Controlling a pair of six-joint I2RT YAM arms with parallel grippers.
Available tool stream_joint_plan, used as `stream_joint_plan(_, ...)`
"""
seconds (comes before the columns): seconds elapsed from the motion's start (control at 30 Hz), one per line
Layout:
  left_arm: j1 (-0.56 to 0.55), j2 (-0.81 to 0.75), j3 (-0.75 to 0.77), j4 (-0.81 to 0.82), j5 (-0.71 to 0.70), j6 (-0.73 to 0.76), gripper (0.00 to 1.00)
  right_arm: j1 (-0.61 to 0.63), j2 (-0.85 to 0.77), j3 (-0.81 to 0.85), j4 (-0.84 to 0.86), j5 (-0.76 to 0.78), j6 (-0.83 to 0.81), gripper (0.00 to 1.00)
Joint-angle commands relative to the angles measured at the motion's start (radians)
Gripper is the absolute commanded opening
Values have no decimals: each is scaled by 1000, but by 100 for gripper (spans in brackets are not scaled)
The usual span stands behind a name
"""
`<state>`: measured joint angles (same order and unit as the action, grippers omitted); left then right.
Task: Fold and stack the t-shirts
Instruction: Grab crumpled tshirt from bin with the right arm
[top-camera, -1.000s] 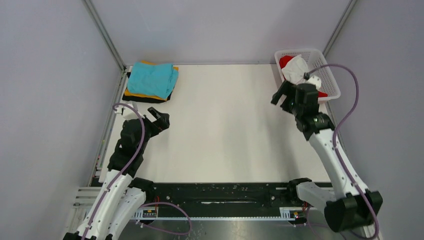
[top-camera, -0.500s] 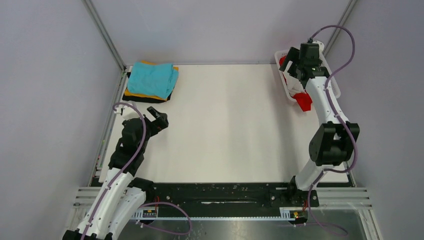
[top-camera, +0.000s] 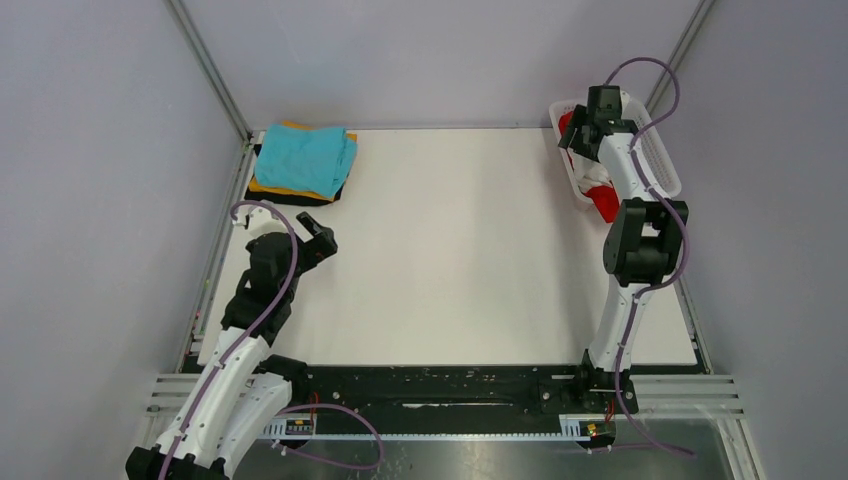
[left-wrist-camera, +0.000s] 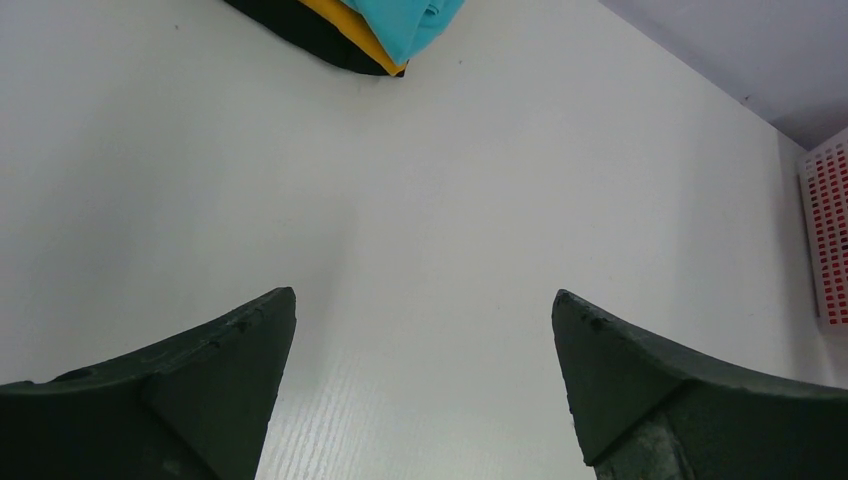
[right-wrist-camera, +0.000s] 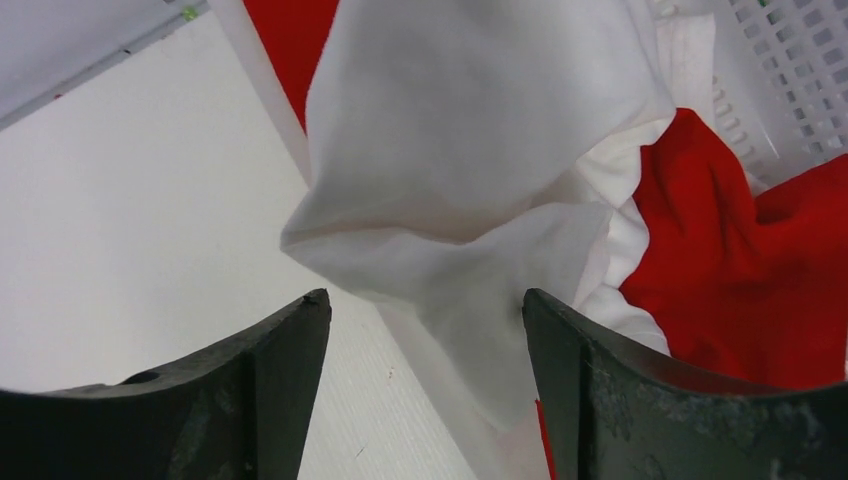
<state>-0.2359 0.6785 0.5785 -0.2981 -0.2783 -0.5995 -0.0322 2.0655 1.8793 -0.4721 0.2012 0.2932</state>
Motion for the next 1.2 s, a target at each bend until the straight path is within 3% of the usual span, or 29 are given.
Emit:
stream_joint_plan(0.0, 1, 3, 15, 38, -43, 15, 99, -11, 39, 62, -30, 46, -21, 74)
stream_joint_plan(0.23, 0, 8, 14, 39, -54, 17, 99, -37, 64, 70, -28, 109, -18, 45)
stream_joint_plan(0.43, 1, 2, 18, 30, -61, 16, 99, -61, 41, 77, -6, 78, -21, 0)
stream_joint_plan(0.8, 0, -6, 21, 12, -60, -6, 99, -89, -135, 222, 86, 101, -75, 0)
stream_joint_plan(0.93, 0, -18, 10, 8, -56, -18, 99, -89, -166, 342, 69, 111, -101, 0)
stream_joint_plan(1.17, 0, -31, 4, 14, -56, -23, 99, -82, -202, 604, 18, -102, -90, 0)
